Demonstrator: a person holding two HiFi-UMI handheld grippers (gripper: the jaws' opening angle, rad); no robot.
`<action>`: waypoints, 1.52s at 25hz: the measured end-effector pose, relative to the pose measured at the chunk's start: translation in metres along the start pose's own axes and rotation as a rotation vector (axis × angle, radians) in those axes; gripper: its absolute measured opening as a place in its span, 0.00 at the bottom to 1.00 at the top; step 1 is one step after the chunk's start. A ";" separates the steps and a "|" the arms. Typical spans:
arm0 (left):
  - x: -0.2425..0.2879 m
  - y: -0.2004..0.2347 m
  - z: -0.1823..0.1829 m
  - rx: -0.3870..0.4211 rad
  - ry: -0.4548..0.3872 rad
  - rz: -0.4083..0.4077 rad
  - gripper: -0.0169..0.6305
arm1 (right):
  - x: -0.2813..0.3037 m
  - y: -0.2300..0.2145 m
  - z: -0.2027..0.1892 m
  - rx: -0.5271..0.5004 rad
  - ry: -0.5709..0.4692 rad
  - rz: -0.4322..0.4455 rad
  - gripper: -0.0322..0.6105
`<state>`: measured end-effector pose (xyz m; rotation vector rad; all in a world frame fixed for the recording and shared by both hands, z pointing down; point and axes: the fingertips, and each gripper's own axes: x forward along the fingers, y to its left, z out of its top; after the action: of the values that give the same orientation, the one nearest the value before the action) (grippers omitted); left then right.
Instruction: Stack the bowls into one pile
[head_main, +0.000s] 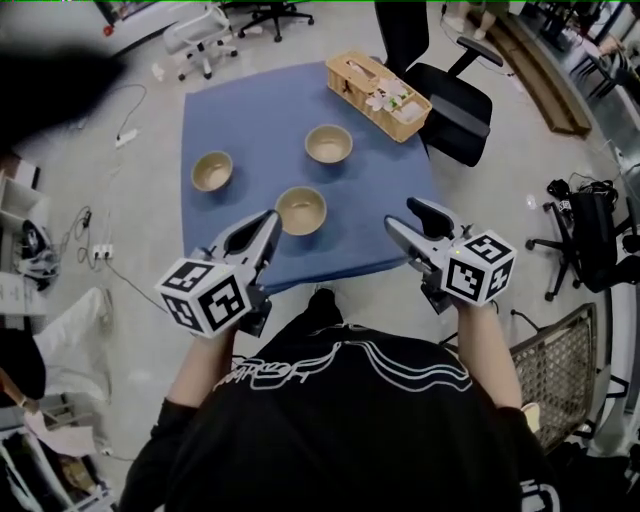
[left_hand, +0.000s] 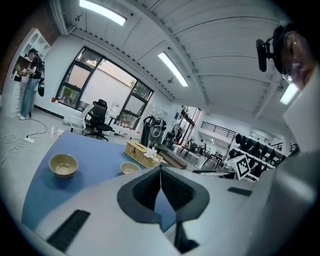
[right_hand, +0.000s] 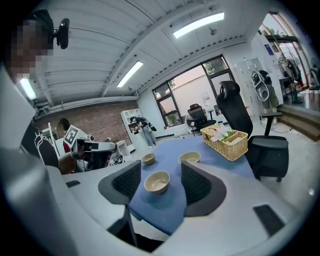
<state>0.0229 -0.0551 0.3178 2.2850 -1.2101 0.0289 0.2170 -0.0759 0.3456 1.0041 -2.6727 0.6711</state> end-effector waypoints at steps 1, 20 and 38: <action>0.007 0.007 0.002 -0.008 0.007 0.001 0.06 | 0.007 -0.005 0.002 0.006 0.006 -0.001 0.47; 0.118 0.150 -0.010 -0.127 0.162 0.018 0.06 | 0.159 -0.104 0.004 0.132 0.156 -0.056 0.46; 0.166 0.214 -0.050 -0.147 0.293 0.067 0.06 | 0.252 -0.181 -0.033 0.253 0.270 -0.134 0.41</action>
<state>-0.0317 -0.2529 0.5018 2.0291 -1.0961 0.2798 0.1500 -0.3237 0.5228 1.0549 -2.3073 1.0524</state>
